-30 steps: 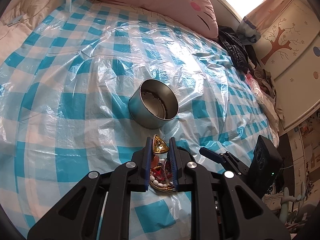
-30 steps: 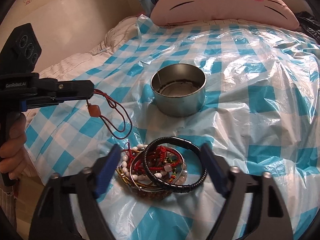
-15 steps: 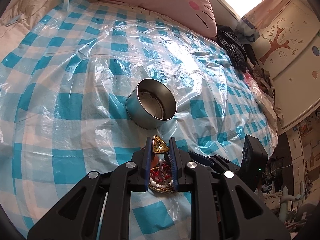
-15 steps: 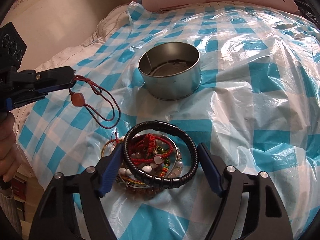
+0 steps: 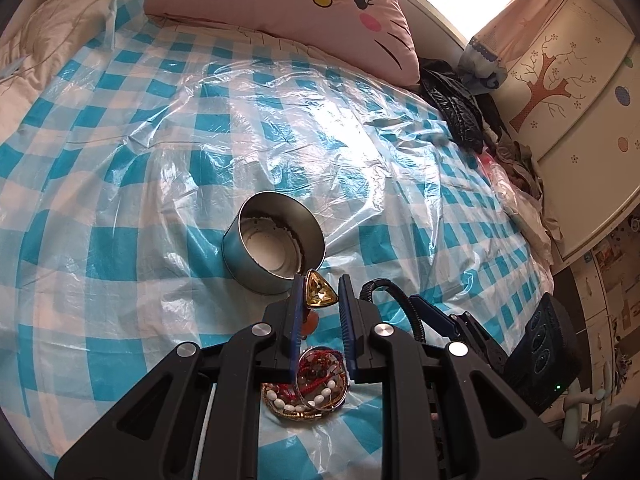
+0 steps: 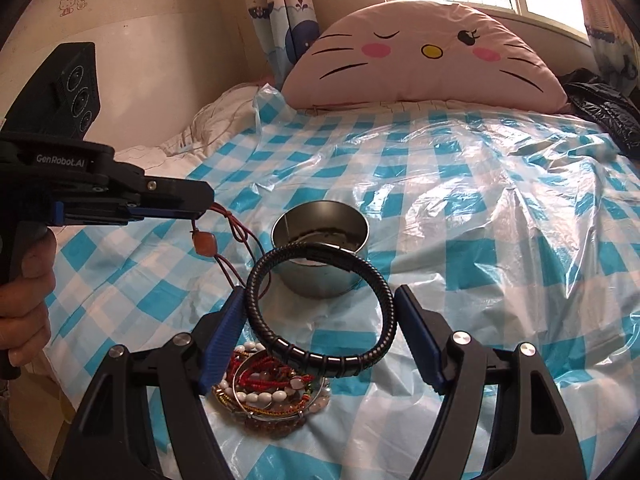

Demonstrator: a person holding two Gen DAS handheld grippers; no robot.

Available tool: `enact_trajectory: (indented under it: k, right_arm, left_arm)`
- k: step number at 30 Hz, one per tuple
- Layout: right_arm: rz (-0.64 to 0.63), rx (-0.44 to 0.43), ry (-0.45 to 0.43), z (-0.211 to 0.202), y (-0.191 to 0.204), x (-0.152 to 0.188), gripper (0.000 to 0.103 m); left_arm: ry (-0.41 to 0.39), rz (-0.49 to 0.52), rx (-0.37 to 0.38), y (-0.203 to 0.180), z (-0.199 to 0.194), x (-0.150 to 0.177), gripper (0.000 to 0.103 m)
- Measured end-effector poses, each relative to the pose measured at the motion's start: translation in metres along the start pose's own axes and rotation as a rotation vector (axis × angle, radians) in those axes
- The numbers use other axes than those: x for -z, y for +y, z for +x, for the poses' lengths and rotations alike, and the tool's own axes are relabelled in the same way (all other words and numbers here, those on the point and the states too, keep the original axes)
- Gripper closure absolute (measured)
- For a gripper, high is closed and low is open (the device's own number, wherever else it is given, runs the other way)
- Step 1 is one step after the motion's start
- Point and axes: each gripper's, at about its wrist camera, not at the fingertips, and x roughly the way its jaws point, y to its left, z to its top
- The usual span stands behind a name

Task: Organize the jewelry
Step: 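Carry both items over the silver tin and open both grippers to drop them inside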

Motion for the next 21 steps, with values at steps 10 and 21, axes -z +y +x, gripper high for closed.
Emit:
enact_trajectory:
  k: [10,21]
  right_arm:
    - [-0.02,0.045,-0.054,0.012,-0.008,-0.023,0.031]
    - [-0.065,0.059,-0.056,0.039,-0.01,-0.039,0.031]
  left_arm:
    - [-0.065,-0.017,0.02,-0.01,0.022,-0.02,0.087]
    - [-0.066,-0.085,0.017,0.01,0.06,-0.035,0.087]
